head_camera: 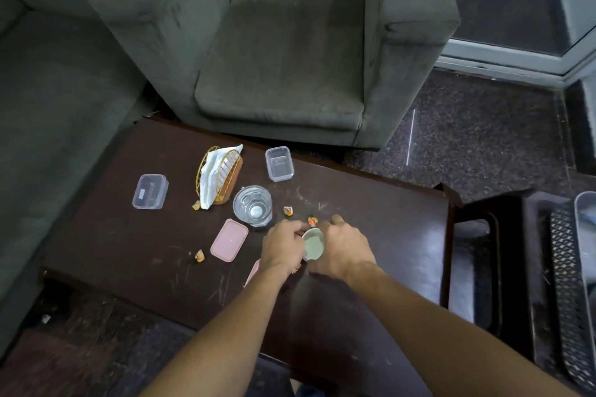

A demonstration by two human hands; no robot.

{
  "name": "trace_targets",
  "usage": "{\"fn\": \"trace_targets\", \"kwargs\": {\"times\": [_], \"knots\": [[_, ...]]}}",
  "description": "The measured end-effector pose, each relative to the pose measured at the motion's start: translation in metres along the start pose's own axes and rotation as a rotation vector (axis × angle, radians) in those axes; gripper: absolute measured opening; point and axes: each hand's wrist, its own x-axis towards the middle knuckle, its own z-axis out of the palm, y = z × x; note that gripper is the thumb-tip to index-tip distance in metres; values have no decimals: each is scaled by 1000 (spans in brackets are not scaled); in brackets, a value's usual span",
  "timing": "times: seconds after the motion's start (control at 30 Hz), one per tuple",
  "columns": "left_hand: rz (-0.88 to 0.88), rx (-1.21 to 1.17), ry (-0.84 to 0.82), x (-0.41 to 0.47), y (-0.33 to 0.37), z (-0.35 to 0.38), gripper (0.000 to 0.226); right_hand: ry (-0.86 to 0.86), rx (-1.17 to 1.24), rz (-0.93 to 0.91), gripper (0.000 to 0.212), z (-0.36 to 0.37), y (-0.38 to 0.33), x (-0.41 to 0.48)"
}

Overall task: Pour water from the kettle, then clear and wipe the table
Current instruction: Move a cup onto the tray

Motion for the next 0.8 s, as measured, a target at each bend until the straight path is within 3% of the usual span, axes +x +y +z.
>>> {"fn": "trace_targets", "kwargs": {"times": [0.17, 0.33, 0.43, 0.53, 0.8], "knots": [[212, -66, 45, -4, 53, 6, 48, 105, -35, 34, 66, -58, 39, -14], [456, -190, 10, -1, 183, 43, 54, 310, -78, 199, 69, -162, 131, -40], [505, -364, -109, -12, 271, 83, 54, 384, -106, 349, 82, -220, 201, -75], [541, -470, -271, -31, 345, 128, 52, 417, -123, 474, 71, -264, 269, -110], [593, -366, -493, -68, 444, 232, 50, 393, -35, 699, 72, -294, 395, -170]]}}
